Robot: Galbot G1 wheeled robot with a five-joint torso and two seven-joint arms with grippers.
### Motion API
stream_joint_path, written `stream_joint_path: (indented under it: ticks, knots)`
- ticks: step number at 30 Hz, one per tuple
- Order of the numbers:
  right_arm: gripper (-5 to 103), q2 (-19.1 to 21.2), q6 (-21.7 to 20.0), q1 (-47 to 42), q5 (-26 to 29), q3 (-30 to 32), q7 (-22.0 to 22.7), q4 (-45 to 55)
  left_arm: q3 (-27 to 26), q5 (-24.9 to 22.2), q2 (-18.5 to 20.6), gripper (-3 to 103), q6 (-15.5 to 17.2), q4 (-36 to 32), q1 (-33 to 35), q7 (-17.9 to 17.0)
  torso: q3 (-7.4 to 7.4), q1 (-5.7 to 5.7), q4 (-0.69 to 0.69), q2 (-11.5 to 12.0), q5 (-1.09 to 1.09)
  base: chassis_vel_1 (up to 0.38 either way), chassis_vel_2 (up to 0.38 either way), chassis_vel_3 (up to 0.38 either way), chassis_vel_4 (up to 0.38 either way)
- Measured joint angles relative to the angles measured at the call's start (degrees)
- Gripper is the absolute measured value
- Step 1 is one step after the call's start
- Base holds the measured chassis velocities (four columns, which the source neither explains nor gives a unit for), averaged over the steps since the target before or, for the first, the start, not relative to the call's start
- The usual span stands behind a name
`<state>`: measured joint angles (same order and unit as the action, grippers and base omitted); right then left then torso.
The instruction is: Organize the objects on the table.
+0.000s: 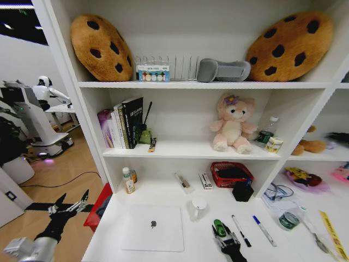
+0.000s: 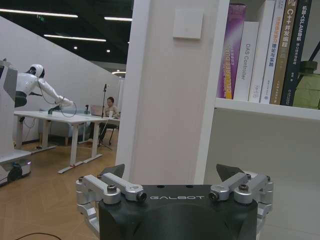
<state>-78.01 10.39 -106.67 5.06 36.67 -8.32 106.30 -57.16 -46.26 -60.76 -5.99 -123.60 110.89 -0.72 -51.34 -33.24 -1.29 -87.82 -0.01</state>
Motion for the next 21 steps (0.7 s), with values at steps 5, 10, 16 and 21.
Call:
stream_joint_path:
  ticks: [5, 10, 16, 21]
  knots:
    - [37, -0.09, -0.28, -0.42, 0.63, 0.12, 0.14, 0.98, 0.0, 0.0, 0.0, 100, 0.0, 0.0, 0.0, 0.0, -0.01, 0.0, 0.0, 0.01, 0.02, 0.0, 0.0, 0.0, 0.0]
    - [37, -0.24, -0.58, -3.97, 2.8, 2.38, 0.44, 7.38, 0.0, 0.0, 0.0, 100, 0.0, 0.0, 0.0, 0.01, -0.01, 0.0, -0.01, 0.01, 0.02, 0.0, 0.0, 0.0, 0.0]
    - [37, 0.42, -1.03, -7.67, 6.35, 6.59, 0.73, 16.44, 0.0, 0.0, 0.0, 100, 0.0, 0.0, 0.0, 0.01, 0.0, 0.0, -0.02, 0.0, 0.0, 0.0, 0.0, 0.0, 0.0]
    - [37, 3.3, -4.51, -5.95, 11.95, 10.14, 1.72, 24.65, 0.0, 0.0, 0.01, 100, 0.0, 0.0, 0.0, 0.01, 0.0, 0.0, -0.02, 0.0, 0.01, 0.0, 0.0, 0.0, 0.0]
